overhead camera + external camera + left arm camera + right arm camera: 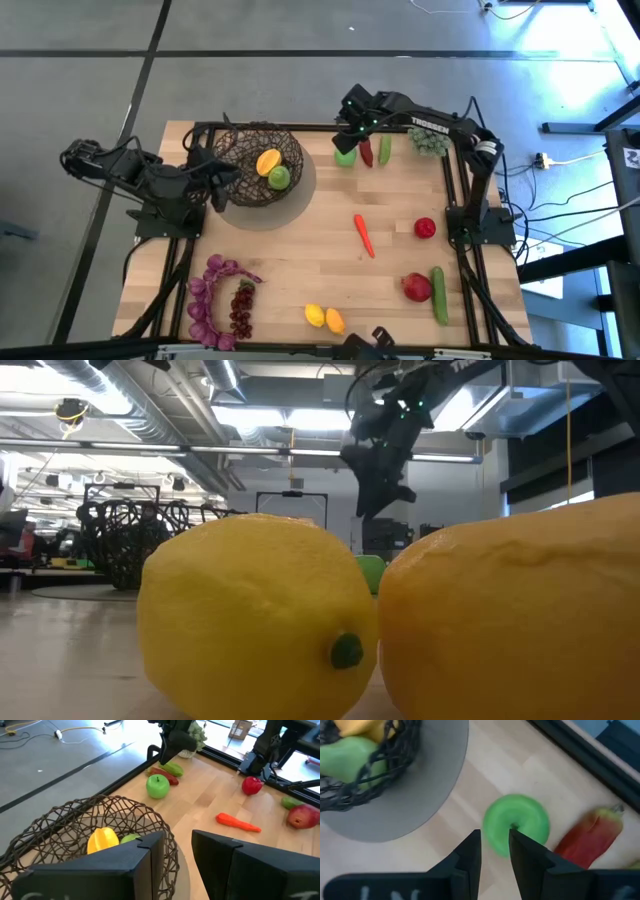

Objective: Build produce basket
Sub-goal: Put the green apple into the black wire basket

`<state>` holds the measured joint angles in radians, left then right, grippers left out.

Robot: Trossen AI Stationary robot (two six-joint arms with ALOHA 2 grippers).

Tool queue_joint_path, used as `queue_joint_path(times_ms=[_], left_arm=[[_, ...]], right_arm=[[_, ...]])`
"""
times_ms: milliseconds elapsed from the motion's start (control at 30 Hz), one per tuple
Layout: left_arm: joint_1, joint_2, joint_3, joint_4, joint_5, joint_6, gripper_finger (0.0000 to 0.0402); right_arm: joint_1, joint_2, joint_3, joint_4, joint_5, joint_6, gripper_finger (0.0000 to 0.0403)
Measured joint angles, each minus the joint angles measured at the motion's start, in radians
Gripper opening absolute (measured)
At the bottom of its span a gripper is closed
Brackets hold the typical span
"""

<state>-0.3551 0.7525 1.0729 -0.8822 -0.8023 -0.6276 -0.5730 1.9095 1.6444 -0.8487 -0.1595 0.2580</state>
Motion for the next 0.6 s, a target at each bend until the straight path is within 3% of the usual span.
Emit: queue_joint_path(times_ms=[600], left_arm=[[0.114,0.0,0.0,0.0,0.0,0.009,0.0092]], right_arm=[[0.0,0.078,0.0,-0.016,0.08,-0.162,0.0094]])
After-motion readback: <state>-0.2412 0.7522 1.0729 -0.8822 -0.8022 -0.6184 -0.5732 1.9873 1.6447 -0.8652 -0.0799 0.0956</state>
